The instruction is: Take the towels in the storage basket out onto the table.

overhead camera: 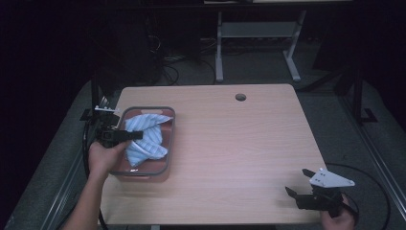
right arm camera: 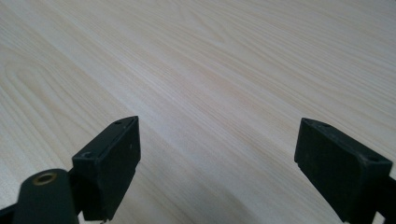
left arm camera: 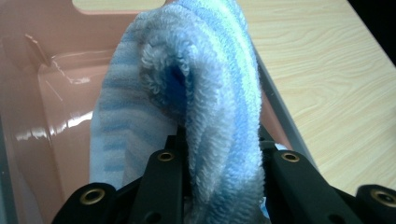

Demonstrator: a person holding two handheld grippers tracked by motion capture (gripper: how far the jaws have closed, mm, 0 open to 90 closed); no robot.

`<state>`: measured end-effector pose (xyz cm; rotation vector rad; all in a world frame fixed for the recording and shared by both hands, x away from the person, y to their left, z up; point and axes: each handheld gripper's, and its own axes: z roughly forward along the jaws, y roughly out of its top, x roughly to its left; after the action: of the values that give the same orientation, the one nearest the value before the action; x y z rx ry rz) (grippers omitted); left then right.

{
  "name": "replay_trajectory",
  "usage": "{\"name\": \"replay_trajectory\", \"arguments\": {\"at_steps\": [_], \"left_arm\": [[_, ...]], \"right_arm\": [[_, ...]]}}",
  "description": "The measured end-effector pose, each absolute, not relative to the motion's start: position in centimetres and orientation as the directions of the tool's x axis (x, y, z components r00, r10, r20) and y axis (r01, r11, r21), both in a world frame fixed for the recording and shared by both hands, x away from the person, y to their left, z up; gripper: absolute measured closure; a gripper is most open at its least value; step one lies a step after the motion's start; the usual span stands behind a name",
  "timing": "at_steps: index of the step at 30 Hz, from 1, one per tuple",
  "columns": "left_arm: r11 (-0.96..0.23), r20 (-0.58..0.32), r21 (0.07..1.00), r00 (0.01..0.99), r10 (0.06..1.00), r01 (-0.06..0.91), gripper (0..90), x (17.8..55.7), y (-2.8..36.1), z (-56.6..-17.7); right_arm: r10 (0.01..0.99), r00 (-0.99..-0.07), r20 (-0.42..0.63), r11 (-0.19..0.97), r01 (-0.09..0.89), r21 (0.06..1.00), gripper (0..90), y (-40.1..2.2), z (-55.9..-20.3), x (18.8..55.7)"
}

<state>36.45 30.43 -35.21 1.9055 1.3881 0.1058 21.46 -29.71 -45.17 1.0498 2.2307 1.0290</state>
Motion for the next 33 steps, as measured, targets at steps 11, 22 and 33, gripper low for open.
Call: {"name": "replay_trajectory", "arguments": {"at_steps": [11, 22, 33], "left_arm": [[-0.107, -0.356, 0.642, 0.419, 0.835, 0.759, 72.4, 36.0, 30.8, -33.5], [-0.093, -0.376, 0.668, 0.443, 0.814, 0.738, 72.3, 35.8, 30.9, -31.1], [-0.079, -0.386, 0.697, 0.466, 0.796, 0.712, 72.3, 35.6, 30.4, -29.1]], "right_arm": [[0.798, -0.596, -0.092, 0.423, 0.444, 0.789, 13.8, -29.9, -45.1, 21.5], [0.800, -0.593, -0.095, 0.421, 0.442, 0.792, 13.8, -29.9, -45.0, 21.5], [0.800, -0.593, -0.093, 0.423, 0.447, 0.788, 13.8, -29.8, -45.0, 21.6]]}}
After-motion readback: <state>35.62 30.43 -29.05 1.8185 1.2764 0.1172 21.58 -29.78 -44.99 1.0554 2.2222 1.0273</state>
